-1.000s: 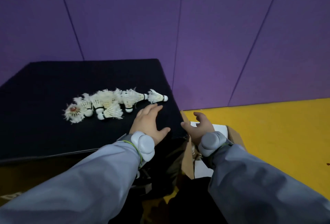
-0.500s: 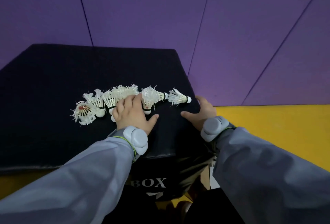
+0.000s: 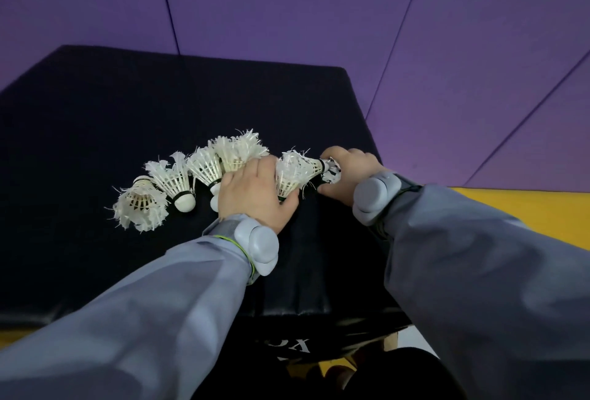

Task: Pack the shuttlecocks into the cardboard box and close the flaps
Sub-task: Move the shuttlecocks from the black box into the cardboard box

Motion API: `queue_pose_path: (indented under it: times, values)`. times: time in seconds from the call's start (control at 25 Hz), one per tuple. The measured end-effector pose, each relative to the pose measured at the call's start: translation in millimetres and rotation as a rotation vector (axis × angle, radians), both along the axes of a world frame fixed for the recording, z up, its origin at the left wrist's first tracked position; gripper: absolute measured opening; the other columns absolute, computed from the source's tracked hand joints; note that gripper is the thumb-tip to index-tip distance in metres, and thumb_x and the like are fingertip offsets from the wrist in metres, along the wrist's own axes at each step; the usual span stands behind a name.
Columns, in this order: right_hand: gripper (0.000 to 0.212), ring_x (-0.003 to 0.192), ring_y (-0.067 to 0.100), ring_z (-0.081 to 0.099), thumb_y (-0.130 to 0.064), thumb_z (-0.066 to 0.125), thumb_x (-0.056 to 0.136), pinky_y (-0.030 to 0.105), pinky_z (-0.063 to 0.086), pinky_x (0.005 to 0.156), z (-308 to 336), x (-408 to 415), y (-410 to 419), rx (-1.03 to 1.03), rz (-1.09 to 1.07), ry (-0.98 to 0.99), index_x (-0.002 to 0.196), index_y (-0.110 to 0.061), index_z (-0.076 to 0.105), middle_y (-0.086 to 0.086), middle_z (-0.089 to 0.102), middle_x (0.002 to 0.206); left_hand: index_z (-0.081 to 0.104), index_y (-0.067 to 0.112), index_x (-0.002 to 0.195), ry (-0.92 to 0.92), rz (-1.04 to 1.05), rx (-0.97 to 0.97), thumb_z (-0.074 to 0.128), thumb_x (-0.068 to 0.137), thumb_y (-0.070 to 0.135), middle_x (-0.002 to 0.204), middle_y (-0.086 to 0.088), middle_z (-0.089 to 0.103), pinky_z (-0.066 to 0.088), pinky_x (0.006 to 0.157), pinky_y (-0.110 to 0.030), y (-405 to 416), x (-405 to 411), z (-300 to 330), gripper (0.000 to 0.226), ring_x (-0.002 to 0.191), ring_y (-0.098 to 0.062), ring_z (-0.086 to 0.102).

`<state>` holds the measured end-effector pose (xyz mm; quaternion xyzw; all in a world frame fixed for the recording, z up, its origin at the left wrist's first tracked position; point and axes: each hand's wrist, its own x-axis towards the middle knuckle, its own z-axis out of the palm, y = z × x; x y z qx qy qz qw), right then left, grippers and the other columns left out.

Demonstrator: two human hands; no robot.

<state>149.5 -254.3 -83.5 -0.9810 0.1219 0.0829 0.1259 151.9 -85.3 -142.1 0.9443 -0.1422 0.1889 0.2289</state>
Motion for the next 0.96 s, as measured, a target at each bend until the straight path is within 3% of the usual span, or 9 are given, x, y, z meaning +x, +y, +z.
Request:
queue_pose_path:
  times: [0.16, 0.24, 0.36, 0.48, 0.56, 0.76, 0.96]
  values:
    - [0.034, 0.117, 0.025, 0.046, -0.039, 0.062, 0.078, 0.046, 0.044, 0.097, -2.1, 5.2, 9.9, 0.057, -0.06, -0.094, 0.111, -0.036, 0.052, -0.001, 0.057, 0.116, 0.048, 0.016, 0.115, -0.017, -0.049, -0.068, 0.063, 0.071, 0.039, 0.099, 0.0, 0.061, 0.037, 0.087, -0.036, 0.7, -2.5, 1.4, 0.052, 0.089, -0.024, 0.057]
    - [0.036, 0.116, 0.023, 0.046, -0.038, 0.061, 0.078, 0.044, 0.042, 0.093, -5.5, 4.7, 11.5, 0.057, -0.061, -0.117, 0.112, -0.038, 0.049, -0.003, 0.058, 0.115, 0.049, 0.018, 0.113, -0.01, -0.083, -0.108, 0.065, 0.07, 0.036, 0.098, 0.001, 0.061, 0.037, 0.082, -0.034, 1.4, -4.3, 2.0, 0.05, 0.083, -0.023, 0.056]
    - [0.055, 0.124, 0.025, 0.041, -0.038, 0.059, 0.079, 0.049, 0.038, 0.098, -9.5, 4.3, 12.9, 0.004, -0.024, -0.037, 0.129, -0.048, 0.039, -0.001, 0.053, 0.125, 0.049, 0.021, 0.111, 0.021, -0.105, -0.134, 0.065, 0.07, 0.036, 0.098, 0.003, 0.059, 0.033, 0.079, -0.03, 2.7, -6.3, 3.0, 0.047, 0.08, -0.02, 0.053]
    - [0.038, 0.121, 0.024, 0.042, -0.038, 0.059, 0.079, 0.049, 0.037, 0.098, -9.1, 3.5, 13.6, -0.012, -0.057, -0.068, 0.115, -0.046, 0.051, -0.001, 0.054, 0.119, 0.049, 0.022, 0.109, 0.018, -0.107, -0.162, 0.067, 0.069, 0.036, 0.097, 0.003, 0.059, 0.033, 0.072, -0.029, 5.6, -14.5, 6.7, 0.046, 0.074, -0.016, 0.045]
    - [0.027, 0.118, 0.023, 0.044, -0.038, 0.063, 0.078, 0.047, 0.037, 0.097, -9.1, 3.1, 11.0, 0.002, -0.097, -0.087, 0.104, -0.041, 0.056, -0.002, 0.054, 0.111, 0.049, 0.021, 0.112, 0.041, -0.113, -0.177, 0.067, 0.07, 0.036, 0.102, 0.001, 0.059, 0.035, 0.07, -0.03, 7.7, -17.9, 6.9, 0.048, 0.079, -0.022, 0.051]
    - [0.032, 0.116, 0.024, 0.046, -0.045, 0.067, 0.074, 0.046, 0.042, 0.097, 2.8, -17.1, -3.5, 0.045, -0.143, -0.101, 0.103, -0.036, 0.059, -0.001, 0.058, 0.11, 0.046, 0.018, 0.121, 0.071, -0.083, -0.195, 0.065, 0.074, 0.038, 0.11, -0.003, 0.057, 0.041, 0.077, -0.033, 14.8, -24.1, 22.6, 0.055, 0.085, -0.026, 0.055]
    - [0.024, 0.108, 0.026, 0.054, -0.043, 0.068, 0.071, 0.044, 0.047, 0.095, 22.3, -45.5, -22.6, 0.135, -0.184, -0.165, 0.092, -0.036, 0.058, -0.002, 0.056, 0.091, 0.042, 0.022, 0.122, 0.075, -0.08, -0.201, 0.064, 0.073, 0.045, 0.117, 0.0, 0.055, 0.046, 0.078, -0.036, 5.2, -37.1, 48.6, 0.059, 0.09, -0.027, 0.057]
